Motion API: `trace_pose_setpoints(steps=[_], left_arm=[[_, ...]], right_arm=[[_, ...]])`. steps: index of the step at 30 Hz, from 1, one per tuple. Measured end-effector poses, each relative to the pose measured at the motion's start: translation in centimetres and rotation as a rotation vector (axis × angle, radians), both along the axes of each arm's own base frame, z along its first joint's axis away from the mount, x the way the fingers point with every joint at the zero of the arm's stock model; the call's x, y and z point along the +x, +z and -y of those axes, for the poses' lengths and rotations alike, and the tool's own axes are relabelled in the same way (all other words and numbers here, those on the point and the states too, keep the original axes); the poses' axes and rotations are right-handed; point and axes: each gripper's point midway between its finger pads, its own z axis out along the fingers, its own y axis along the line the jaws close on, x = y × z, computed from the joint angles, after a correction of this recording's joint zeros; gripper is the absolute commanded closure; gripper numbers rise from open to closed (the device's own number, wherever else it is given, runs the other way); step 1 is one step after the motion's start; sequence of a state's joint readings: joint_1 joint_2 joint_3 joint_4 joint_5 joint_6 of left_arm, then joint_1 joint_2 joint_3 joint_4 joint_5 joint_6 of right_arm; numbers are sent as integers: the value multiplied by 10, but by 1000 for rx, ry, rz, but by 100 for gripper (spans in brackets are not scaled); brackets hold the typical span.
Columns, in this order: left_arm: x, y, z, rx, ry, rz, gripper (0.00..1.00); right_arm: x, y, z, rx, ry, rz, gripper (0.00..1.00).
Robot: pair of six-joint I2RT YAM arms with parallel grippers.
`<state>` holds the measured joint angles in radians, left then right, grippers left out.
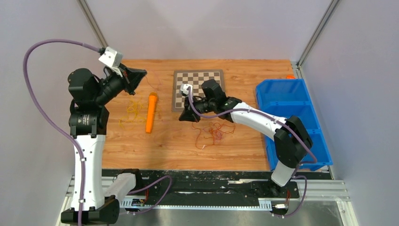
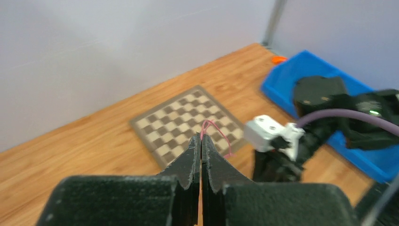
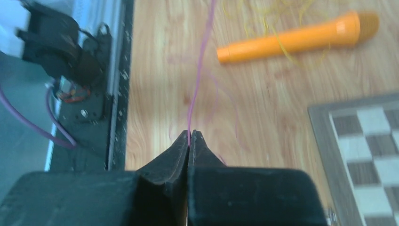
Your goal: Untangle the cables
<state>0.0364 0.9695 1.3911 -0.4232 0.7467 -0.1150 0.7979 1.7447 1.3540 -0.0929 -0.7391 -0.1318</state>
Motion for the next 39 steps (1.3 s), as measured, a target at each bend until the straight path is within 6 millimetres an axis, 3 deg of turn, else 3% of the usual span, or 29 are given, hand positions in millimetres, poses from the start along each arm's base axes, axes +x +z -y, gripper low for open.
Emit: trace_pose_setpoints(steps=[6,9,12,14,15,16,17,18,19,21,24,28,31,34,39], left_arm=[[29,3,-68,95,311,42,100],[34,-16,-79,161,326,-1,100],[36,-71,-79,231,282,-111,100],[32,-130,-80,281,243,-233,96],[28,-158,-80,302,224,-293,73],[23,-182,-80,322,205,-341,57],[16,-207,-80,344,181,-393,33],[7,-230,-77,357,145,-444,19],[-1,-243,-73,363,106,-471,5],[-12,-248,-61,348,32,-464,1],[-18,-219,-32,286,-68,-315,0],[-31,-178,32,236,-281,-82,0],[-36,-171,72,169,-403,-26,0],[-24,-180,102,102,-458,-64,0],[-5,-223,146,42,-499,-179,0]], right_arm=[[10,-50,69,-126,-109,-28,100],[17,-57,98,-160,-166,-43,100],[22,-46,103,-148,-184,-30,100],[24,-30,98,-125,-183,-27,100],[27,-21,96,-110,-184,-24,100],[29,-6,91,-85,-184,-22,100],[32,14,86,-49,-182,-10,100],[35,33,82,-16,-178,3,100],[37,54,78,22,-174,14,100],[38,100,70,106,-160,42,100],[36,156,63,215,-139,80,100],[29,219,60,334,-116,117,100],[26,255,59,401,-106,137,100],[22,279,59,449,-101,144,100],[18,301,61,496,-107,143,100]])
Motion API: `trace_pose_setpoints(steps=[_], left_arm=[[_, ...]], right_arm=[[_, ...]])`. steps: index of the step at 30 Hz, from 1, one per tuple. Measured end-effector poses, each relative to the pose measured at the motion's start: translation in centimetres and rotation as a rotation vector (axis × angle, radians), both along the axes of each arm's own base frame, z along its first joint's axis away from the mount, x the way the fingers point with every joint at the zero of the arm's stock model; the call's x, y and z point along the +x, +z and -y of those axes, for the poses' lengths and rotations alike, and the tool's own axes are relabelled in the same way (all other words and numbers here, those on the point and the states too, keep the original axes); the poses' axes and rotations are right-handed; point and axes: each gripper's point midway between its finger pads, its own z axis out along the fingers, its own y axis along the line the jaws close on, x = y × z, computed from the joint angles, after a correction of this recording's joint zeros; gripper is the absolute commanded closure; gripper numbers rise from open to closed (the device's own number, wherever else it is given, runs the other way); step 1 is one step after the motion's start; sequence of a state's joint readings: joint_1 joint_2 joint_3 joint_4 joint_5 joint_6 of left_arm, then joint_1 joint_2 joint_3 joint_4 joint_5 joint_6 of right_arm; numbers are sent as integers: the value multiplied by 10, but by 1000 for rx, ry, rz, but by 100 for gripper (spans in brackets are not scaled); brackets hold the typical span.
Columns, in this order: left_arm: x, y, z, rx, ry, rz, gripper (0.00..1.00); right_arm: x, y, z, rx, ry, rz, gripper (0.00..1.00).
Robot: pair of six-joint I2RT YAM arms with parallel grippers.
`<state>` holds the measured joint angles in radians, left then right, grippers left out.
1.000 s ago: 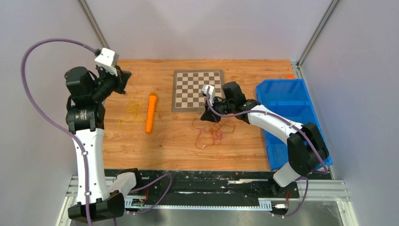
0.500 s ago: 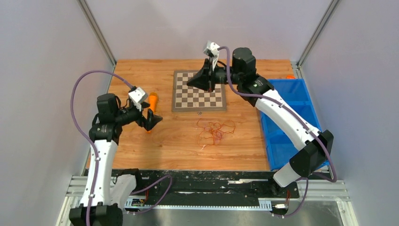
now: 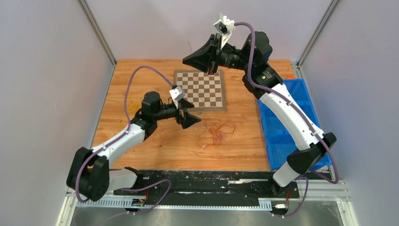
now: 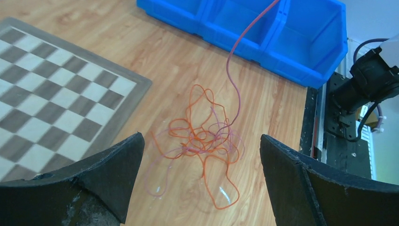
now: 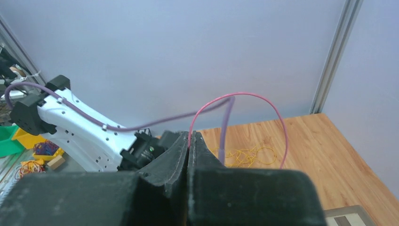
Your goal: Untangle the cables
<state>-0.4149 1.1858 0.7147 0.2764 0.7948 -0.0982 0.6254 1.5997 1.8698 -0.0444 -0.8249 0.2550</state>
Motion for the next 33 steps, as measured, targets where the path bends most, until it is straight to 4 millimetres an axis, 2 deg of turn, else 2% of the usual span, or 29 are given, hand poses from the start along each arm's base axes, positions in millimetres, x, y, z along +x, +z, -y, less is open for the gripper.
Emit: trace_pose_setpoints(steps=[4,6,7,8,9,11,13,15,16,19,22,24,25,26,28,30,33], left_arm=[[0,-28,29,-5,-34,-58,0],[-3,-34,42,-7,-59,-55,8],[-5,-36,49,-8,-72,-51,23],[-6,-40,56,-10,-85,-52,33],[-7,-42,59,-11,-87,-61,60],[-6,-48,67,-7,-96,-78,95],[-4,-49,69,2,-95,-81,100],[-3,-39,69,11,-94,-85,100],[-2,-29,70,11,-94,-83,100],[3,41,74,-40,-104,-11,100],[-1,160,77,-156,-141,168,100],[-14,226,70,-233,-152,283,100],[-24,252,64,-265,-155,326,100],[-32,269,58,-287,-157,353,100],[-42,285,51,-310,-156,373,100],[-43,284,49,-307,-155,348,100],[-36,269,54,-284,-157,273,100]], right_arm=[[3,3,1,12,-22,-15,100],[6,4,1,16,-35,-23,100],[7,4,1,18,-41,-25,100],[8,6,1,23,-50,-25,100],[9,7,2,26,-56,-24,100],[12,11,4,37,-77,-18,100],[17,15,12,46,-111,-11,100],[24,16,30,49,-162,-2,100],[28,15,41,47,-194,2,100],[42,-3,90,10,-330,16,100],[47,-44,130,-54,-437,-6,100],[43,-78,142,-111,-454,-49,100],[39,-96,142,-139,-443,-73,100],[36,-109,141,-161,-428,-96,100],[30,-131,140,-196,-398,-139,100],[23,-145,137,-219,-358,-174,98],[14,-149,133,-225,-304,-187,94]])
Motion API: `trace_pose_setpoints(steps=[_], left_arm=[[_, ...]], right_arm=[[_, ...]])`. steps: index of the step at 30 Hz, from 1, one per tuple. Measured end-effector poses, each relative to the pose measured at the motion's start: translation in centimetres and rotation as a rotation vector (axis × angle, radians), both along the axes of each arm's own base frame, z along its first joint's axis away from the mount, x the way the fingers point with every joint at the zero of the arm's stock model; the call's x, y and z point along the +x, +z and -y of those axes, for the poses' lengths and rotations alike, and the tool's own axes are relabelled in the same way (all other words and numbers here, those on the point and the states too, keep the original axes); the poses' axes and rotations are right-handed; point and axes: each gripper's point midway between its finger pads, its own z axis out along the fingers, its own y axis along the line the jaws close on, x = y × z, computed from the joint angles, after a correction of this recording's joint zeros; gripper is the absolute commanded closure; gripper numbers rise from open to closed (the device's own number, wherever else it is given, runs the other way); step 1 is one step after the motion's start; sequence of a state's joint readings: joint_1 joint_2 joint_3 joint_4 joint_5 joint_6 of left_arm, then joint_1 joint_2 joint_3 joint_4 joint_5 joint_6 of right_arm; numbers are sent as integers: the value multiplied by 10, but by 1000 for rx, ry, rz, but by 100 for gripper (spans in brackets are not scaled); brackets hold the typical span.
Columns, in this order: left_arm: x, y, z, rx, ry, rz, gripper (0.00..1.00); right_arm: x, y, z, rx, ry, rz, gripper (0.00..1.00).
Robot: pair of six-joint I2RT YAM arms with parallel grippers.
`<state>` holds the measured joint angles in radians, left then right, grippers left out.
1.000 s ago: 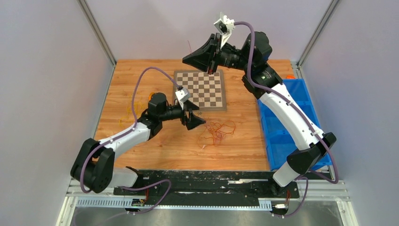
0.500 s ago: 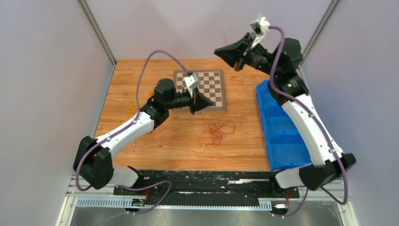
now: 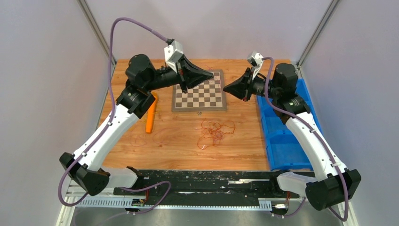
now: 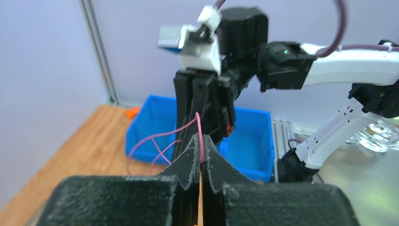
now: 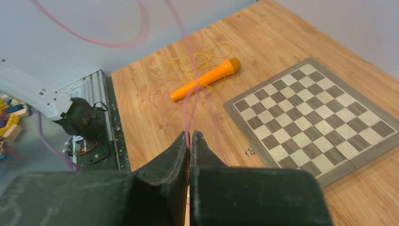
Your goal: Untangle the cables
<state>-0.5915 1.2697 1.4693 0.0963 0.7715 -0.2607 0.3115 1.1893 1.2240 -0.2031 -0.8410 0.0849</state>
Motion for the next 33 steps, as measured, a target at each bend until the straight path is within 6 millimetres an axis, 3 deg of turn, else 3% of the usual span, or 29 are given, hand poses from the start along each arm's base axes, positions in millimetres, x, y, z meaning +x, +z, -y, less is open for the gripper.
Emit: trace_pose_setpoints(steps=[5,8,10,12,15,20,25,29,33], left_arm=[[14,-38,9,74,-15,-150,100],[14,-54,8,93,-29,-212,100],[14,-63,8,104,-39,-241,100],[11,-70,8,120,-52,-268,100],[9,-76,9,137,-65,-284,100],[24,-73,21,134,-91,-318,100],[46,-82,45,104,-154,-437,100],[56,-89,53,75,-192,-532,100],[49,-79,55,47,-245,-569,100]], right_arm=[[-20,4,-12,15,99,-4,91],[-39,6,-29,16,178,6,100],[-44,6,-34,13,198,15,100],[-46,5,-38,8,199,26,100],[-30,7,-34,-6,116,53,100],[-6,14,-17,-15,0,88,77],[-6,21,-17,-12,7,111,55],[-10,20,-17,-13,25,105,45],[-6,22,-17,-11,8,121,42]])
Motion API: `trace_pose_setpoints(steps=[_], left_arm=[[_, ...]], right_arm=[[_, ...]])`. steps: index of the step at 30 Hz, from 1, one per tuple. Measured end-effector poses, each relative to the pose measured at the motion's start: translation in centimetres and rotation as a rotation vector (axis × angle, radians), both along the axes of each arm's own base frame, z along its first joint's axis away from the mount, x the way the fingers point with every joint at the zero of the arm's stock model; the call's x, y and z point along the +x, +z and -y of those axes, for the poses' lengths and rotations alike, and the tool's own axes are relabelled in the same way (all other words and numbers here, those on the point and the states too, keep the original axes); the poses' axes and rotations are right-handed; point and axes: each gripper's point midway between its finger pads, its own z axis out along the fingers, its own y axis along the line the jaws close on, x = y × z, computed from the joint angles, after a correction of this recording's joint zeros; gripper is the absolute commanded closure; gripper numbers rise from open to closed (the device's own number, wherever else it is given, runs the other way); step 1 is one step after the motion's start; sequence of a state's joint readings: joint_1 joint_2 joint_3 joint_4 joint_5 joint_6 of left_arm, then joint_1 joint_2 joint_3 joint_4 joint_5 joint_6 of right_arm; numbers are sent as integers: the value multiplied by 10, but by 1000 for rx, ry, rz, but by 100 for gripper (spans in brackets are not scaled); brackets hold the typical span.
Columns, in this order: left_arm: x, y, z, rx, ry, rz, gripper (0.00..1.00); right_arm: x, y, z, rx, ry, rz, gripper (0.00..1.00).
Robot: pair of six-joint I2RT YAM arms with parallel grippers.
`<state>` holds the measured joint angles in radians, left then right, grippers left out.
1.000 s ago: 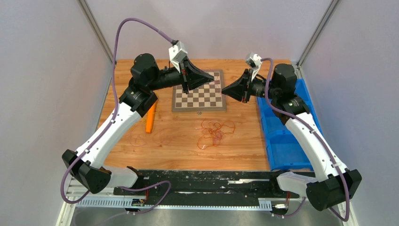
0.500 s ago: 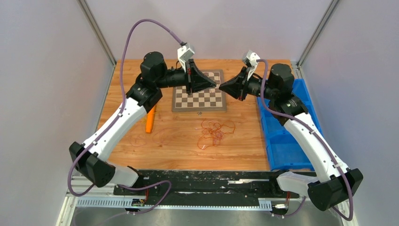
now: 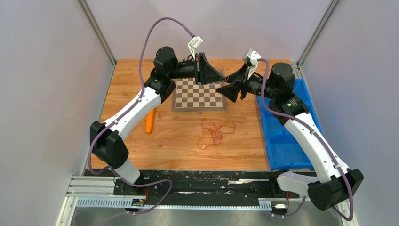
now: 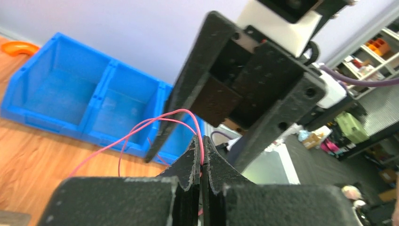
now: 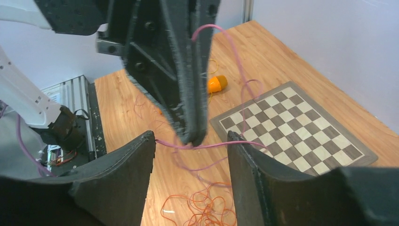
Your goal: Untangle the cables
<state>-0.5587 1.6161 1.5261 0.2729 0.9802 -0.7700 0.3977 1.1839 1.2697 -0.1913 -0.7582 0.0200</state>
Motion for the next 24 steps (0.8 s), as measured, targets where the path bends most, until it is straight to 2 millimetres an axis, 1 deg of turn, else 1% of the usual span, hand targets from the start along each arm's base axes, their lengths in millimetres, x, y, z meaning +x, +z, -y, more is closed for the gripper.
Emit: trace_pose_setpoints(steps=[3,4,5,7,8,9,10,11,12,13,14,15,17,19,21,22,23,24], left_arm=[[-11,8,2,-25,-44,-3,100],[-14,10,3,-31,-57,-4,100],[-16,12,4,-34,-65,-5,100],[-18,14,5,-40,-69,-7,100],[-16,14,5,-44,-61,-8,95],[-13,15,4,-47,-48,-9,86],[-10,14,3,-47,-41,-14,80],[-8,14,2,-46,-36,-20,59],[-7,15,1,-47,-29,-10,48],[-5,15,-1,-43,-15,-5,32],[-3,13,-3,-32,-1,-2,26],[0,10,-6,-17,18,0,15],[5,3,-14,25,62,4,2],[16,-4,-32,76,138,26,0],[27,-11,-58,138,236,67,0],[29,-12,-69,162,275,89,0],[32,-16,-84,198,326,118,0],[33,-19,-95,225,362,136,0]], right_arm=[[7,0,1,0,-30,7,42],[9,-1,0,0,-38,7,44],[11,-1,0,1,-42,9,50],[14,-1,-3,5,-41,12,79],[13,-1,-4,6,-34,14,92],[11,0,-6,10,-25,14,99],[10,1,-8,11,-18,21,100],[10,0,-8,8,-23,17,100],[12,0,-6,6,-37,15,100],[15,-1,-3,3,-51,17,100],[19,-3,2,-4,-69,13,100],[22,-4,9,-11,-92,9,100],[30,-6,28,-25,-142,-4,100],[39,-8,55,-39,-209,-19,100],[49,-13,90,-64,-300,-35,100],[52,-16,102,-74,-330,-41,100],[56,-21,123,-95,-379,-57,100],[61,-27,143,-119,-431,-76,100]])
